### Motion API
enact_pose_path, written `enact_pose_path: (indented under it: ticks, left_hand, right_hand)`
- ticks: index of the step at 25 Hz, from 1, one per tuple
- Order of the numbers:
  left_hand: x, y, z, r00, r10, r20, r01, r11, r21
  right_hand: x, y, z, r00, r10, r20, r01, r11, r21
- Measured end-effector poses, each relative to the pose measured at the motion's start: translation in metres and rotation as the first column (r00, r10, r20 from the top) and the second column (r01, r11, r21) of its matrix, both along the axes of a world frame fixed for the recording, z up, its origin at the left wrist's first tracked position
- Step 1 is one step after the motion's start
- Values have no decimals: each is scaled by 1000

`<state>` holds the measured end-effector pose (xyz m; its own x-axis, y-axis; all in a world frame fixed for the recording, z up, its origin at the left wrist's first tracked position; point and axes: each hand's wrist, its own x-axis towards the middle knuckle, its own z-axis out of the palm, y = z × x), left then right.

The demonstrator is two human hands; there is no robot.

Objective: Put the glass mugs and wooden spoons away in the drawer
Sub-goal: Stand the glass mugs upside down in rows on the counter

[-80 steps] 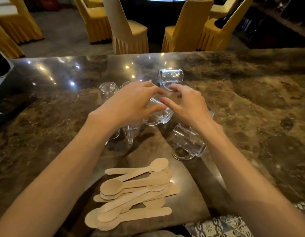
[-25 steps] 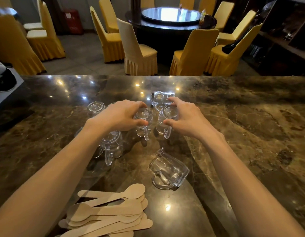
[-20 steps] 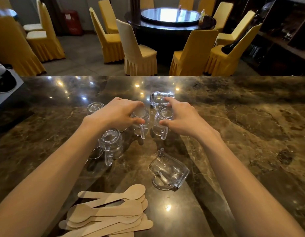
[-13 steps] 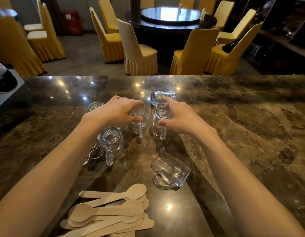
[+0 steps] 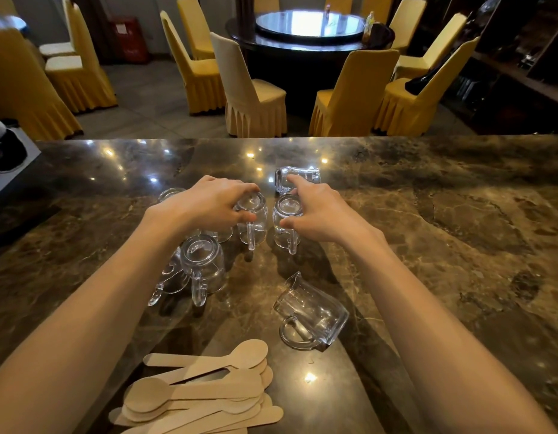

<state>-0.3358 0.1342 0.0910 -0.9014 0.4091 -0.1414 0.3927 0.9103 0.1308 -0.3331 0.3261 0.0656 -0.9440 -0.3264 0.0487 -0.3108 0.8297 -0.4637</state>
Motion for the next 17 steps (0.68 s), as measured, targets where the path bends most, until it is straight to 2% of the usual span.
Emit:
enact_pose_path:
  ticks: [11,17]
  left_hand:
    - [-5,-2,-5,999,19,46,-19,1000,-3]
    - [-5,-4,-4,997,42,71,-49,994,93]
  right_hand:
    - [2,-4,-13,998,-32,-58,28,998,-64]
    - [8,0,-18,992,-40,-118,25,992,-125]
